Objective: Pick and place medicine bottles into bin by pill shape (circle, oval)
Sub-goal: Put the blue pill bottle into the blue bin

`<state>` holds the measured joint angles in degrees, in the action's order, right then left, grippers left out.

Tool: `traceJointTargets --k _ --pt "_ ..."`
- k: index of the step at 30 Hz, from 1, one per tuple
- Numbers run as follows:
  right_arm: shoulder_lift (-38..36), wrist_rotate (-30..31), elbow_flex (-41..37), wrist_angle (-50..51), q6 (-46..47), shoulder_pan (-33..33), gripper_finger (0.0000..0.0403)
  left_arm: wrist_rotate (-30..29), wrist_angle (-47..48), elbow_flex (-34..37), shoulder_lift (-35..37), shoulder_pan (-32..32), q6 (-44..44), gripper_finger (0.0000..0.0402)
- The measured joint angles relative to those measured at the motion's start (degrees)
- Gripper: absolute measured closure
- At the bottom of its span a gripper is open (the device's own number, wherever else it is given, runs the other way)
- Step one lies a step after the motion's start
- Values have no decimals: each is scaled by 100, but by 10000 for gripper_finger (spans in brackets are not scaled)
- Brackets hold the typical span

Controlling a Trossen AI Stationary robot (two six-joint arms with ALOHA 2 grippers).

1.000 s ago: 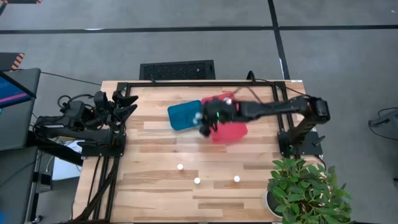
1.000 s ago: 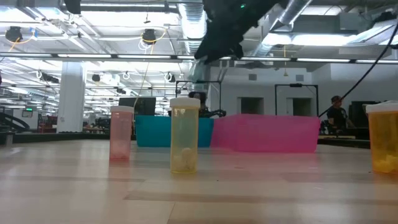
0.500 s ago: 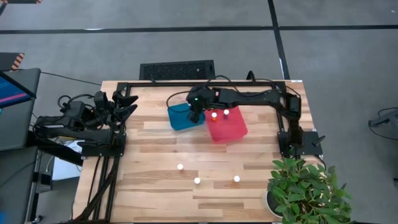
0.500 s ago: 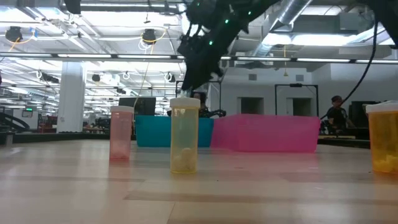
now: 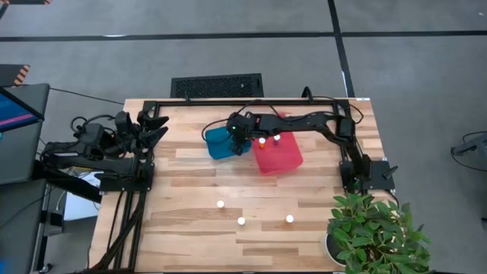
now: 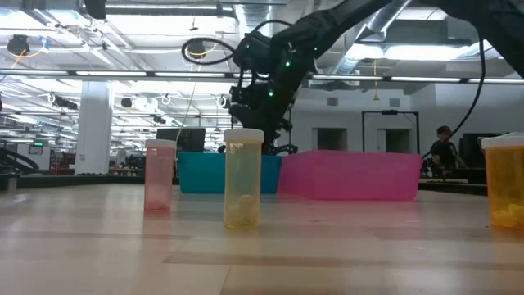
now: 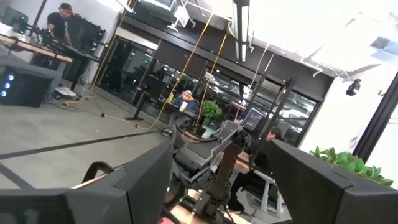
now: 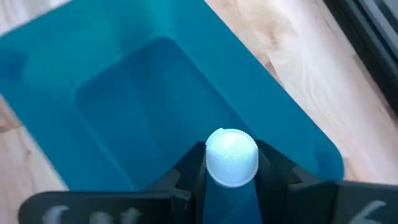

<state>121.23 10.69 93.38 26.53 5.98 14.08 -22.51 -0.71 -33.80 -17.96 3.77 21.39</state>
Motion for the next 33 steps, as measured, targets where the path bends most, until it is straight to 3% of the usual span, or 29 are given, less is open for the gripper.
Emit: traceJointTargets --k 6,33 --pt "2 422 0 43 -14 2 294 -69 2 0 0 0 -14 142" --pt "254 436 7 157 -46 70 289 -85 -2 0 0 -1 15 142"
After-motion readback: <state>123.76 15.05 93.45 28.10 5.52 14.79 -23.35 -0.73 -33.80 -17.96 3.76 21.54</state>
